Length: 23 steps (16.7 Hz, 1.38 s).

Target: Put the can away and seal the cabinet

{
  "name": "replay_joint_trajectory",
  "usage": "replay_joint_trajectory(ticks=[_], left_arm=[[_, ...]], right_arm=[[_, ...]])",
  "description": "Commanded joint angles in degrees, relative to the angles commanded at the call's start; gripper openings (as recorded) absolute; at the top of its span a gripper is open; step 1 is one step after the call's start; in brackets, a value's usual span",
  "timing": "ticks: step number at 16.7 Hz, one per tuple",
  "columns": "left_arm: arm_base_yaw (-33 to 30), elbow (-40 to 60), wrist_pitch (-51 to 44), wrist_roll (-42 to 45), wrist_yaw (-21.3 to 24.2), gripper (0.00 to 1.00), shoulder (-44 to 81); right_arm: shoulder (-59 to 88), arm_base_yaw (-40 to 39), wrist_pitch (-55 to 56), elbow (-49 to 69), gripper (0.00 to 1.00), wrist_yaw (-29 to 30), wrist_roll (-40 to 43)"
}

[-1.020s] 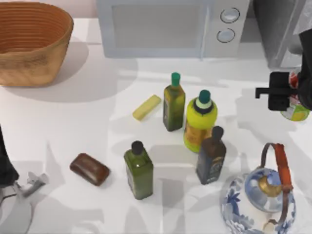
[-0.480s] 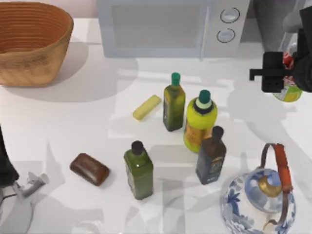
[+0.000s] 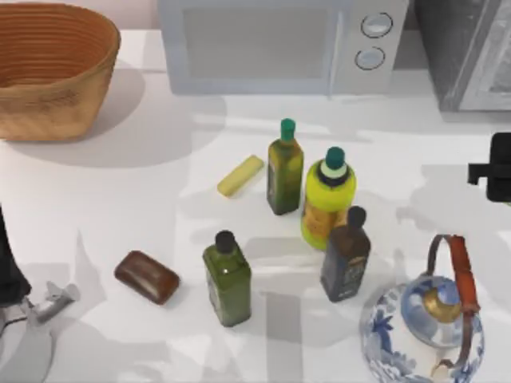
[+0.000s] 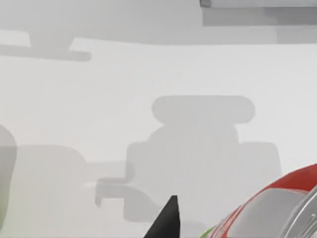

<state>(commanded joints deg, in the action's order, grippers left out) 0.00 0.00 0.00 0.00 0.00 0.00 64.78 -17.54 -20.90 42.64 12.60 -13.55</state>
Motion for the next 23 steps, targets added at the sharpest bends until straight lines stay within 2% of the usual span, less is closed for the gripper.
replay_joint_trajectory(ticks=[8, 12, 16, 23], left_arm=[[0.0, 0.0, 0.0, 0.0, 0.0, 1.0, 0.0], [0.0, 0.0, 0.0, 0.0, 0.0, 1.0, 0.0], [0.0, 0.0, 0.0, 0.0, 0.0, 1.0, 0.0], [0.0, 0.0, 0.0, 0.0, 0.0, 1.0, 0.0]], right_arm=[[-44.06, 10.44, 12.58, -26.0, 0.0, -7.22, 9.98], [-59.05, 15.05, 18.71, -37.11, 0.0, -10.93, 12.88], [-64.74, 17.53, 20.89, -42.61, 0.0, -12.6, 13.55], [-62.69, 17.34, 20.37, -40.76, 0.0, -12.66, 13.23]])
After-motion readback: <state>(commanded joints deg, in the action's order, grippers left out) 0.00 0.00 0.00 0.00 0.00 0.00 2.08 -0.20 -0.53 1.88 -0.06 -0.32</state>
